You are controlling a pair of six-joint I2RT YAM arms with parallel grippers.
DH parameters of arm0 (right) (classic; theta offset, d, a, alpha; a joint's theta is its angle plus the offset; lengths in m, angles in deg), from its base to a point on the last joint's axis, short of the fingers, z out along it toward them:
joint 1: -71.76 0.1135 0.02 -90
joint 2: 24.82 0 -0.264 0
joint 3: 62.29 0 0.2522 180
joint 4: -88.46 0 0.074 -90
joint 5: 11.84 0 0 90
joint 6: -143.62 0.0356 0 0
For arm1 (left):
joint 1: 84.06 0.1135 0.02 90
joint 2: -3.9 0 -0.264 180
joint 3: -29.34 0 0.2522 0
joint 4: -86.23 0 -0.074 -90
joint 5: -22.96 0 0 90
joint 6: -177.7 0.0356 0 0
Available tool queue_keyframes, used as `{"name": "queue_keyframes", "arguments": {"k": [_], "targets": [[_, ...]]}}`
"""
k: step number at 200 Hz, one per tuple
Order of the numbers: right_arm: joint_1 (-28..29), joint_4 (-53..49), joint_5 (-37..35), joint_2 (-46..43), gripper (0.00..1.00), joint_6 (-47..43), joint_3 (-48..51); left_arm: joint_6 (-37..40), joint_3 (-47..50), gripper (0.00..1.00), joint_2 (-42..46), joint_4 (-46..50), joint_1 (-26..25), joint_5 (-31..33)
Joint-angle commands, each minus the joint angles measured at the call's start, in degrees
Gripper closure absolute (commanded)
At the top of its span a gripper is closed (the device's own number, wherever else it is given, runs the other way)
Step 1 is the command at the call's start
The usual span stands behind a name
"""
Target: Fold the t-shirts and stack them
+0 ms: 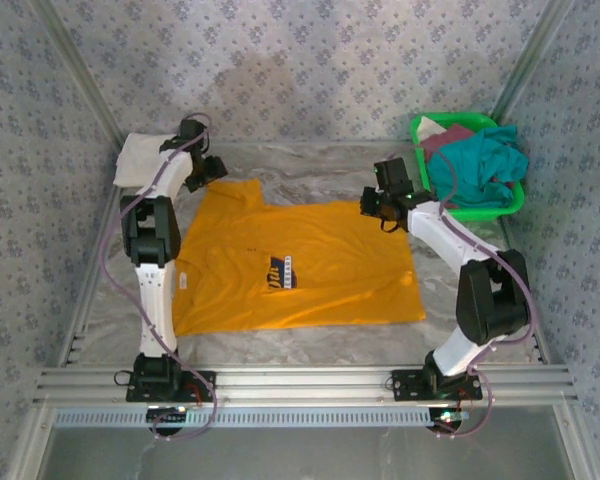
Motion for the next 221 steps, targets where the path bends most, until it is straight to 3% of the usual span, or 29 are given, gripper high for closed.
{"name": "queue_keyframes", "arguments": {"k": [1,83,104,144,162,187,201,221], "targets": [[-0.8,-0.2,-0.3,-2.2,0.8,-0.4,2.1,1.2,-5.4,0.31,-2.8,6.8,0.1,0.1],[-2.0,-2.0,0.9,-3.3,0.79,-0.4,1.0,0.9,-9.5,0.46,-5.5,10.1,-0.1,0.7],[-2.8,-5.2,3.1,-3.3,0.79,-0.6,-1.7,0.0,-9.6,0.66,-5.4,10.8,0.1,-0.2],[-5.5,-9.1,5.7,-4.4,0.76,-2.2,-3.2,-1.9,-5.5,0.6,-4.9,11.3,-0.5,-1.4],[-6.9,-11.0,5.7,-4.1,0.76,-2.3,-4.4,-2.6,-3.2,0.75,-3.4,10.4,-0.7,-1.6],[-8.0,-11.6,6.1,-3.1,0.76,-2.9,-5.5,-2.4,-4.3,0.82,-2.6,10.4,-0.4,0.5],[-8.5,-12.3,6.4,-1.5,0.76,-3.3,-7.2,-2.1,-7.1,0.91,-3.0,11.7,-0.2,0.9],[-8.9,-13.1,6.6,0.6,0.75,-3.5,-9.7,-1.8,-11.8,0.91,-4.0,14.0,0.0,1.4]]}}
